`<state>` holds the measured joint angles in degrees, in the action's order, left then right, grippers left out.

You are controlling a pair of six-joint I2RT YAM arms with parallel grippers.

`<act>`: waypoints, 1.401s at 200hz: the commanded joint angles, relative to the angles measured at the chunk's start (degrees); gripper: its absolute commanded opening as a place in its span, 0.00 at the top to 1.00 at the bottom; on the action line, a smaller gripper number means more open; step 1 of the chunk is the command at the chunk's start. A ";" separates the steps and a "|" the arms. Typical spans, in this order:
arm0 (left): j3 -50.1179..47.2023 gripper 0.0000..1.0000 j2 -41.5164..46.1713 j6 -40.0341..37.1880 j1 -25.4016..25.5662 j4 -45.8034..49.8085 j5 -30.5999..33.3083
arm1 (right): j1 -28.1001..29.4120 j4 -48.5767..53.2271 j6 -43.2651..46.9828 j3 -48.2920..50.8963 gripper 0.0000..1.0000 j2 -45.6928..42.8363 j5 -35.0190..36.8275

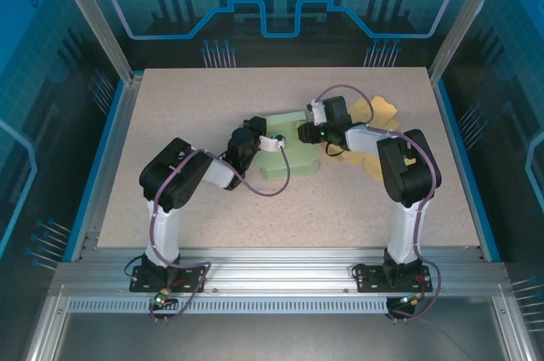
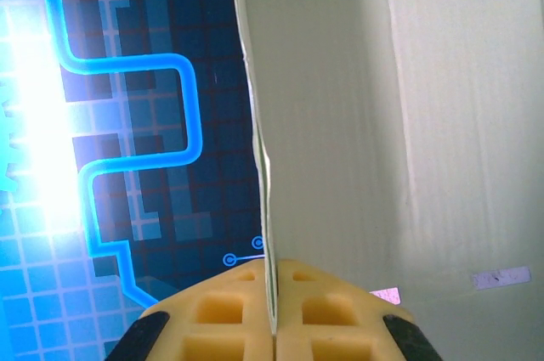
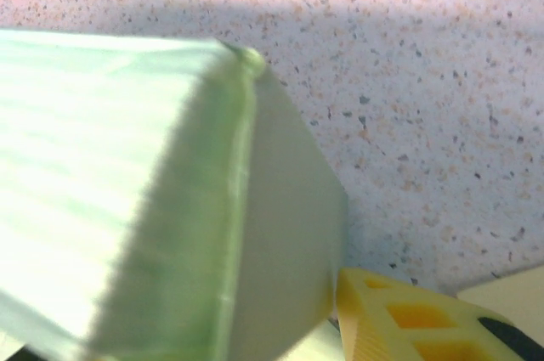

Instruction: Fold the paper box

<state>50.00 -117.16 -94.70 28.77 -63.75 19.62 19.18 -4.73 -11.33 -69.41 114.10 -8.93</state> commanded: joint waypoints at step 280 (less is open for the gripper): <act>5.74 0.01 46.00 107.56 -5.62 65.94 -6.06 | 7.28 0.66 -8.65 11.95 1.00 -17.30 20.44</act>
<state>50.11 -75.20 -24.05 32.08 -30.94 27.03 26.30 -7.70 -16.56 -58.54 101.10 12.01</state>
